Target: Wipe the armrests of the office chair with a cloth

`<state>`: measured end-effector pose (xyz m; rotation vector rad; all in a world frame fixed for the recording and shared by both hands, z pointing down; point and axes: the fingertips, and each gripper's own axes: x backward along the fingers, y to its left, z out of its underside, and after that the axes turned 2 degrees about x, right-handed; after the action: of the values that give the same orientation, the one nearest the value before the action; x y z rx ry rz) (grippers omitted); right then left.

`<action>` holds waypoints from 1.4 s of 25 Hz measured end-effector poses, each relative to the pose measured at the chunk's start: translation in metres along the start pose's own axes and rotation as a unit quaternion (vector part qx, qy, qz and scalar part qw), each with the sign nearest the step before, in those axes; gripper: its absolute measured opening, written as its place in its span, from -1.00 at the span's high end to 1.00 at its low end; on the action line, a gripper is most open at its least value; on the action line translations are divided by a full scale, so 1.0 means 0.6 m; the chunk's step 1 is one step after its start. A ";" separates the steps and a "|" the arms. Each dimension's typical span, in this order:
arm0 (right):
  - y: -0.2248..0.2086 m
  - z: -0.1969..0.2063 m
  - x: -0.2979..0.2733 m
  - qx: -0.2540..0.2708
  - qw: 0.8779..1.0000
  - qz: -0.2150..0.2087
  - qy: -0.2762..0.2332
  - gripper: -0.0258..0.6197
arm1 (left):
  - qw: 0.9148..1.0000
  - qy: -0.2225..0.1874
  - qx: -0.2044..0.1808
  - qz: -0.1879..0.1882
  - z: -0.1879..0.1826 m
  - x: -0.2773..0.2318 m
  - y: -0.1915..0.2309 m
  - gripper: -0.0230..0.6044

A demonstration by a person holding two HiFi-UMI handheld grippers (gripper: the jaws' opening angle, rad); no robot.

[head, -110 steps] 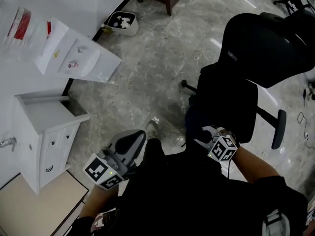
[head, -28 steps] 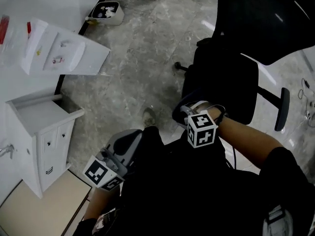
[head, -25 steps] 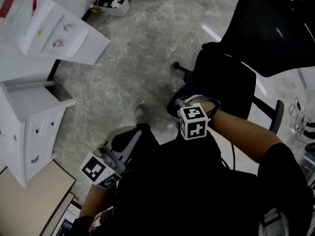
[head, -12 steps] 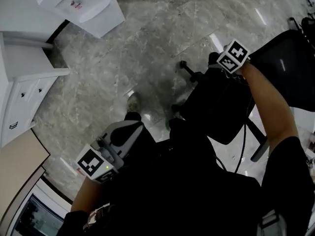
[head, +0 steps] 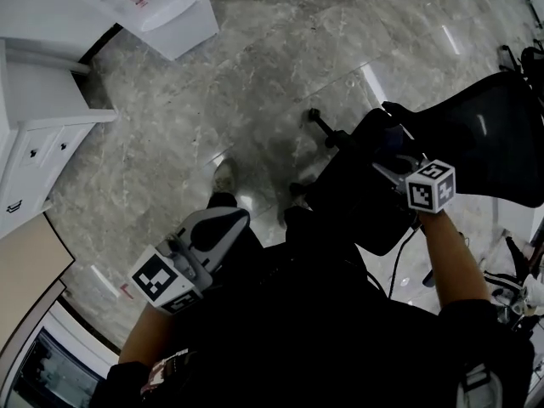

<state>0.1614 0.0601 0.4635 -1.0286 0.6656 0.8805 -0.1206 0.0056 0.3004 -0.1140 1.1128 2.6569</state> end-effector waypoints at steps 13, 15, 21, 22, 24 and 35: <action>-0.056 -0.063 -0.017 0.083 0.996 0.017 0.014 0.69 | 1.000 0.006 0.006 -0.014 0.024 -0.004 -0.005 0.94; -0.086 -0.090 -0.020 0.089 0.996 0.013 0.030 0.69 | 1.000 0.019 0.009 -0.021 0.041 0.009 -0.001 0.94; -0.141 -0.106 -0.095 0.203 0.941 -0.016 0.269 0.69 | 0.999 0.017 0.023 -0.032 0.060 0.027 0.011 0.94; -0.136 -0.087 -0.109 0.189 0.920 -0.052 0.340 0.69 | 0.999 0.016 0.025 -0.034 0.062 0.031 0.015 0.94; -0.116 -0.049 -0.128 0.168 0.860 -0.111 0.469 0.69 | 0.999 0.015 0.031 -0.040 0.065 0.041 0.026 0.94; -0.159 0.014 -0.106 -0.036 0.762 -0.179 0.621 0.70 | 0.997 0.022 0.056 -0.057 0.079 0.070 0.070 0.94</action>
<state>0.2128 0.0253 0.5605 -1.7137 1.4648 -0.2638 -0.1711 0.0197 0.3557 -0.2100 1.2270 2.4976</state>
